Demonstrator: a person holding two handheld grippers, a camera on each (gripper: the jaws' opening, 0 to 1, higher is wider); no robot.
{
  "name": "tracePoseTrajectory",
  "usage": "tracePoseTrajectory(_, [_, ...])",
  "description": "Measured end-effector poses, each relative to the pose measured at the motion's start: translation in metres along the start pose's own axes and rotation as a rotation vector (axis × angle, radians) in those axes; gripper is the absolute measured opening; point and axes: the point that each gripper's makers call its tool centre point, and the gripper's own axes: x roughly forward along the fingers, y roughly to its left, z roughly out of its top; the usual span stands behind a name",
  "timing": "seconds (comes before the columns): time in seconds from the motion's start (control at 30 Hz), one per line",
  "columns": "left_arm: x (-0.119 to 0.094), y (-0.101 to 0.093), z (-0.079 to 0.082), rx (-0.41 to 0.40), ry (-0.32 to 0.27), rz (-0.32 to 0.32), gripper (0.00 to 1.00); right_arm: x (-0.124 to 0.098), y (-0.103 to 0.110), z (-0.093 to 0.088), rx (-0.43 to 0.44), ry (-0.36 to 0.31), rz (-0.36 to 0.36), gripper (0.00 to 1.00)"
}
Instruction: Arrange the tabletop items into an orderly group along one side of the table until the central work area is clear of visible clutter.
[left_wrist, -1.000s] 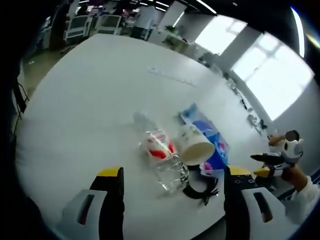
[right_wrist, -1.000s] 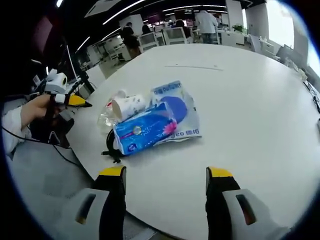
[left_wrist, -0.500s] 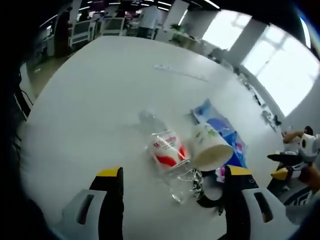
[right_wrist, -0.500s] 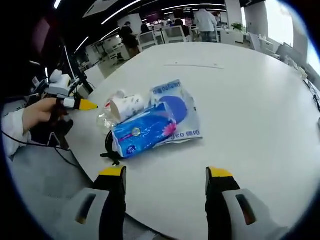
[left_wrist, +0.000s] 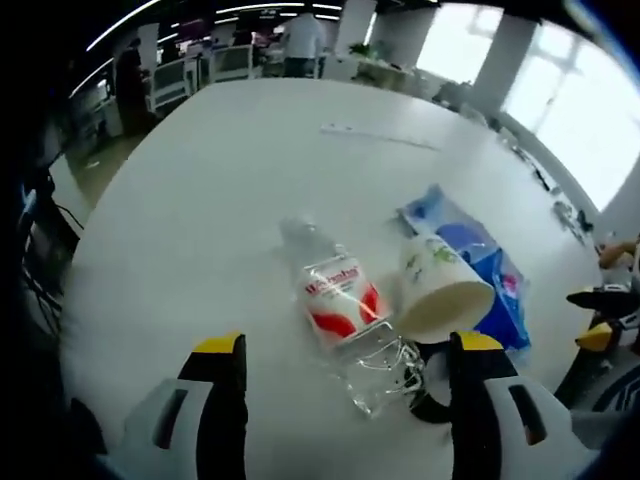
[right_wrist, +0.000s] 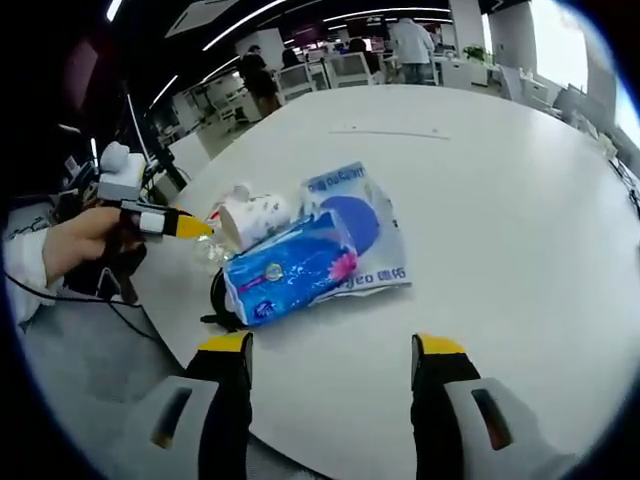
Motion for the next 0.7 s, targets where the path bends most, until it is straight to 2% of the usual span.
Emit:
tracePoseTrajectory(0.3, [0.007, -0.002, -0.007, 0.012, 0.025, 0.014, 0.8, 0.0, 0.0, 0.001, 0.006, -0.003, 0.0, 0.62])
tracePoseTrajectory(0.7, [0.012, -0.004, -0.017, -0.037, 0.035, 0.017, 0.79, 0.001, -0.002, -0.001, 0.026, -0.006, 0.003, 0.62])
